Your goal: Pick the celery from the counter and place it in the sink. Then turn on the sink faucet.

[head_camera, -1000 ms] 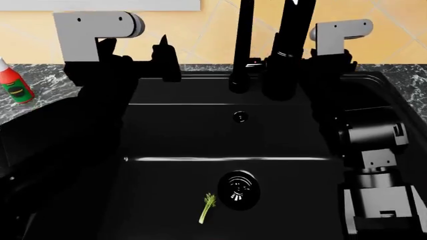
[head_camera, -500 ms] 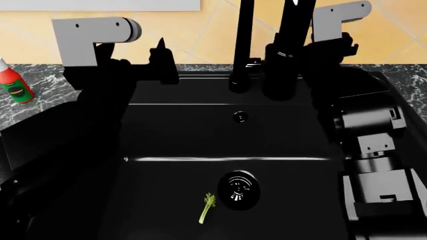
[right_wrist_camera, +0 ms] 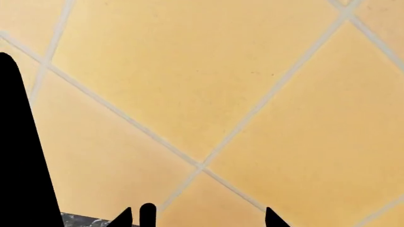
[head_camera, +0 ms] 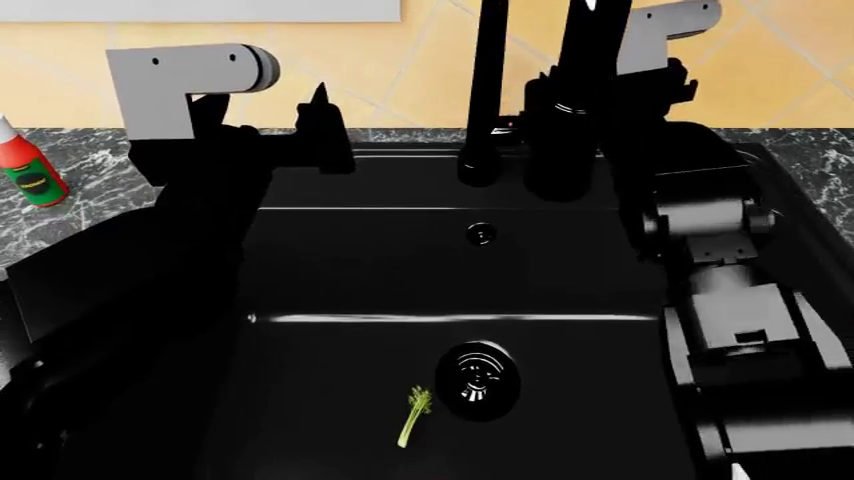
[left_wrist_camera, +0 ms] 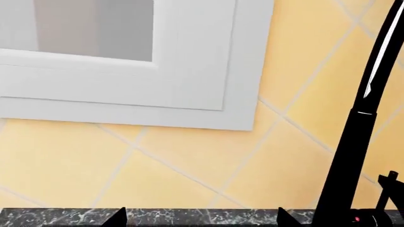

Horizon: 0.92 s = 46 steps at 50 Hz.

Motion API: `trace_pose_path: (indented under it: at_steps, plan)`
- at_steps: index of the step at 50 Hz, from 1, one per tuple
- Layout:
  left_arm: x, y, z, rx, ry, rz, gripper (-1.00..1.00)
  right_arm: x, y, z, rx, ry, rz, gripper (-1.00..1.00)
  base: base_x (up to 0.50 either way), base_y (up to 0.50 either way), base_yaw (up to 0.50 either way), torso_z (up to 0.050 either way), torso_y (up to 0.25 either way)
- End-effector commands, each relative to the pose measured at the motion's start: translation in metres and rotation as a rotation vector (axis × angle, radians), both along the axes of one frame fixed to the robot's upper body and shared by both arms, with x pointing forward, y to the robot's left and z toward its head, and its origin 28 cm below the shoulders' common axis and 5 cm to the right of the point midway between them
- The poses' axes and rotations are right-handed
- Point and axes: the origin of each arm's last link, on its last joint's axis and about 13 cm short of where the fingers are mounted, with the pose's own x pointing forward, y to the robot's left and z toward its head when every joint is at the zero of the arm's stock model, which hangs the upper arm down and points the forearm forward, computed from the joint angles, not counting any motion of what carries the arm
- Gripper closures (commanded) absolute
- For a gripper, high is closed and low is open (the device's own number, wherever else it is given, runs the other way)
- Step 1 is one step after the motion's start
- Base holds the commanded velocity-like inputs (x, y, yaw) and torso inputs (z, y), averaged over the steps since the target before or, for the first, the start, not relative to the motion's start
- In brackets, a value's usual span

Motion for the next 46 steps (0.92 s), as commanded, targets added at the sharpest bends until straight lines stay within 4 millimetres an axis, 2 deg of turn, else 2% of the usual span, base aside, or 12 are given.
trace_pose_path:
  at_steps: [1, 13, 31, 46]
  plan:
    - [0.002, 0.002, -0.003, -0.007, 0.006, 0.007, -1.00, 0.010, -0.001, -0.008, 0.009, 0.008, 0.015, -1.00, 0.00, 0.00, 0.00, 0.000, 0.000]
    - [0.003, 0.003, -0.004, -0.014, 0.006, 0.002, -1.00, 0.011, -0.010, -0.013, 0.025, 0.014, -0.017, -1.00, 0.00, 0.00, 0.00, 0.000, 0.000]
    - [0.003, 0.003, -0.004, -0.016, 0.005, -0.002, -1.00, -0.003, -0.043, -0.025, 0.068, 0.014, -0.141, -1.00, 0.00, 0.00, 0.00, 0.000, 0.000]
    - [0.004, 0.004, -0.003, -0.016, 0.004, 0.004, -1.00, -0.004, -0.042, -0.019, 0.074, -0.003, -0.134, -1.00, 0.00, 0.00, 0.00, 0.000, 0.000]
